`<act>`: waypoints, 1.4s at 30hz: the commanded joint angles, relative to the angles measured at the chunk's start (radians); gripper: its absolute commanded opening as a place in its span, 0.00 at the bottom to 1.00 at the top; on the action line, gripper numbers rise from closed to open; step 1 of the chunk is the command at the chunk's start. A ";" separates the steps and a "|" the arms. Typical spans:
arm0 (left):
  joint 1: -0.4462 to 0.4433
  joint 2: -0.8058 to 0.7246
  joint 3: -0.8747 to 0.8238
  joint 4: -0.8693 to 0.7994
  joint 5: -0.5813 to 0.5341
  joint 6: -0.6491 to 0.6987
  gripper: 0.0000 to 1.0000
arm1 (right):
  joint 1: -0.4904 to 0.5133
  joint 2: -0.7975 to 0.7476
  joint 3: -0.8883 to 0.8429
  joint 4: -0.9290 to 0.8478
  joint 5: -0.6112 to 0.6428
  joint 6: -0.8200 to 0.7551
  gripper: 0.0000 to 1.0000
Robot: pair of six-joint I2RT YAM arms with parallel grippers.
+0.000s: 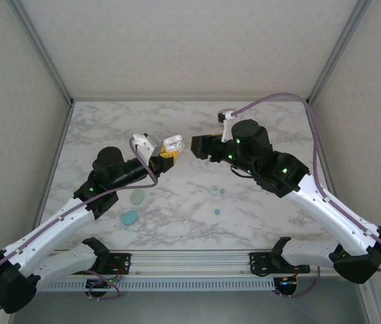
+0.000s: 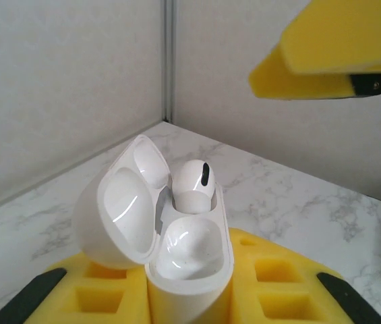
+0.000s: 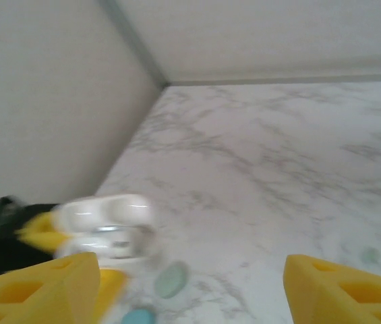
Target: Insert the wireless bluetooth earbuds into the charging case
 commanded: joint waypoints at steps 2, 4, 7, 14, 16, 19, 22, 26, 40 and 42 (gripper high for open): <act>-0.010 -0.082 0.008 -0.030 -0.073 0.050 0.09 | -0.107 -0.033 -0.079 -0.158 0.051 0.113 0.69; -0.010 -0.113 0.020 -0.079 -0.080 0.069 0.09 | -0.120 -0.012 -0.117 -0.194 -0.024 0.120 0.68; -0.010 -0.166 0.024 -0.117 -0.106 0.082 0.09 | -0.120 0.068 -0.166 -0.231 -0.145 0.080 0.65; -0.010 -0.254 0.032 -0.149 -0.120 0.073 0.09 | -0.002 0.354 -0.169 -0.330 -0.272 0.026 0.59; -0.010 -0.273 0.033 -0.152 -0.123 0.067 0.09 | 0.045 0.415 -0.165 -0.327 -0.270 0.006 0.59; -0.009 -0.300 0.033 -0.156 -0.130 0.065 0.09 | 0.114 0.495 -0.148 -0.322 -0.248 -0.014 0.55; -0.010 -0.313 0.043 -0.189 -0.136 0.073 0.09 | 0.185 0.534 -0.142 -0.274 -0.207 -0.028 0.54; -0.010 -0.325 0.042 -0.200 -0.142 0.077 0.09 | 0.234 0.634 -0.104 -0.296 -0.222 -0.043 0.54; -0.010 -0.299 0.041 -0.186 -0.136 0.079 0.09 | 0.276 0.781 -0.035 -0.322 -0.199 -0.081 0.49; -0.010 -0.293 0.044 -0.187 -0.131 0.079 0.10 | 0.276 0.794 -0.026 -0.330 -0.197 -0.083 0.48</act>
